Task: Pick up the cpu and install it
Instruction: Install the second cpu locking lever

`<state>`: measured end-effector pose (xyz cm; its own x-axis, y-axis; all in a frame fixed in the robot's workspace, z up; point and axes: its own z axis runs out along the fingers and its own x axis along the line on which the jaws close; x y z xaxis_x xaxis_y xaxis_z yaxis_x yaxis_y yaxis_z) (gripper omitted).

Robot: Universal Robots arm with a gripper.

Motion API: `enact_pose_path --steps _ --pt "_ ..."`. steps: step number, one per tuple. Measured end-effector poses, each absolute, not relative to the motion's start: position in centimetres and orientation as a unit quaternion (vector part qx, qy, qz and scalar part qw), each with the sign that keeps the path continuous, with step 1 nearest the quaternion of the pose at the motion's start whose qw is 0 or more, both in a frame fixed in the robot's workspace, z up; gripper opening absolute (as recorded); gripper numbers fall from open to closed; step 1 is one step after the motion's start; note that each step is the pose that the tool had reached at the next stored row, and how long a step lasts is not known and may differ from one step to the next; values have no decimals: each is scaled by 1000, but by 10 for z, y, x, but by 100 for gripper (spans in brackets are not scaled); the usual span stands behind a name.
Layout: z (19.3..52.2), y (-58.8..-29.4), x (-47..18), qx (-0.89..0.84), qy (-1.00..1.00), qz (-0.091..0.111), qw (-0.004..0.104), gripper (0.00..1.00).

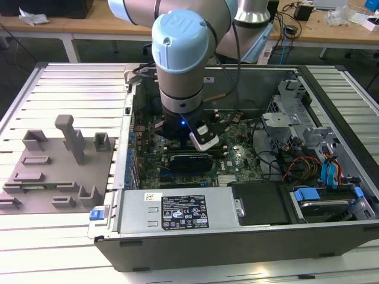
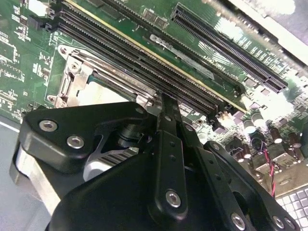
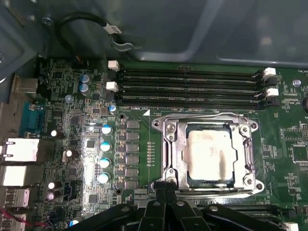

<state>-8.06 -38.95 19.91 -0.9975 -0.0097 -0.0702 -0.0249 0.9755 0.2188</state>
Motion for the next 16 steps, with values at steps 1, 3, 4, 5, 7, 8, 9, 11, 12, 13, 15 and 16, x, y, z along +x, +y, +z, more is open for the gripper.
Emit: enact_pose_path --steps 1,3,4,5,7,8,9,11,12,13,15,16 --pt "199 -390 -81 -9 993 111 34 11" --pt "199 -390 -83 -9 993 112 35 11" --pt "198 -390 -84 -9 993 113 35 11" --pt "198 -390 -85 -9 993 114 35 11" --pt "197 -390 -86 -9 993 114 35 11" --pt "197 -390 -87 -9 993 114 35 11" --pt "197 -390 -87 -9 993 114 35 11" --pt "197 -390 -87 -9 993 114 35 11" --pt "197 -390 -87 -9 993 114 35 11" --pt "197 -390 -87 -9 993 114 35 11" --pt "197 -390 -87 -9 993 114 35 11" --pt "199 -390 -87 -9 993 114 35 11"
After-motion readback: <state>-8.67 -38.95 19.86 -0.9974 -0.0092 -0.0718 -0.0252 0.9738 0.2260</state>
